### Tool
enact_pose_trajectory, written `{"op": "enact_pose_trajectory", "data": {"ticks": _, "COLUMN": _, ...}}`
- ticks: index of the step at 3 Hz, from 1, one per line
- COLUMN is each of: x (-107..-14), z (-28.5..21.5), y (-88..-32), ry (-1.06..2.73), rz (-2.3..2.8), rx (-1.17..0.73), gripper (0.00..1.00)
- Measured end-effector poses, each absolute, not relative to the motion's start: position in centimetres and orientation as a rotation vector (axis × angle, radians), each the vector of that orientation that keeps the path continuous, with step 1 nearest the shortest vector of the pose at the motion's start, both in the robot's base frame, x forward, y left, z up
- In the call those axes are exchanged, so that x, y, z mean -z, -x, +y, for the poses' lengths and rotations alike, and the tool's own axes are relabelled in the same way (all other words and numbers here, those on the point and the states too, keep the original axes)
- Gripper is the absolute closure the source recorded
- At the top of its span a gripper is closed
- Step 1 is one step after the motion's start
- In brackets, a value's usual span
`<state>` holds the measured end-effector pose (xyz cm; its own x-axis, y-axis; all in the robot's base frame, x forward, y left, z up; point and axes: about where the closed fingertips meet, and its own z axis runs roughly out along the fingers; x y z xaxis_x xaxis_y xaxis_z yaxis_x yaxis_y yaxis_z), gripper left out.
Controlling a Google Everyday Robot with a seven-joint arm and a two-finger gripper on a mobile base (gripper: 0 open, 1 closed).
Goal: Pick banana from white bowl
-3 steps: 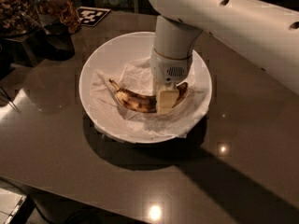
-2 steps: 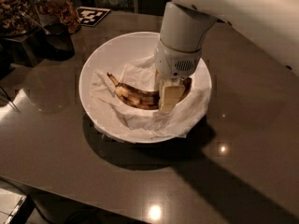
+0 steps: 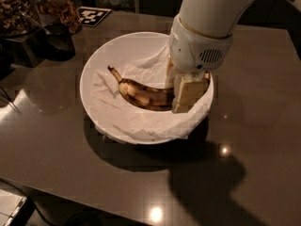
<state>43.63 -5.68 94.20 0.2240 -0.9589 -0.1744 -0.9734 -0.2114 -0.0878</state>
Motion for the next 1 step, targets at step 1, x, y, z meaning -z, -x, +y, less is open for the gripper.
{"op": "enact_pose_trajectory", "data": {"ticks": 1, "x": -95.39, "z": -6.25, "y": -41.34, "ry": 2.298, "rz": 1.836, "rx": -0.121, "gripper": 1.0}}
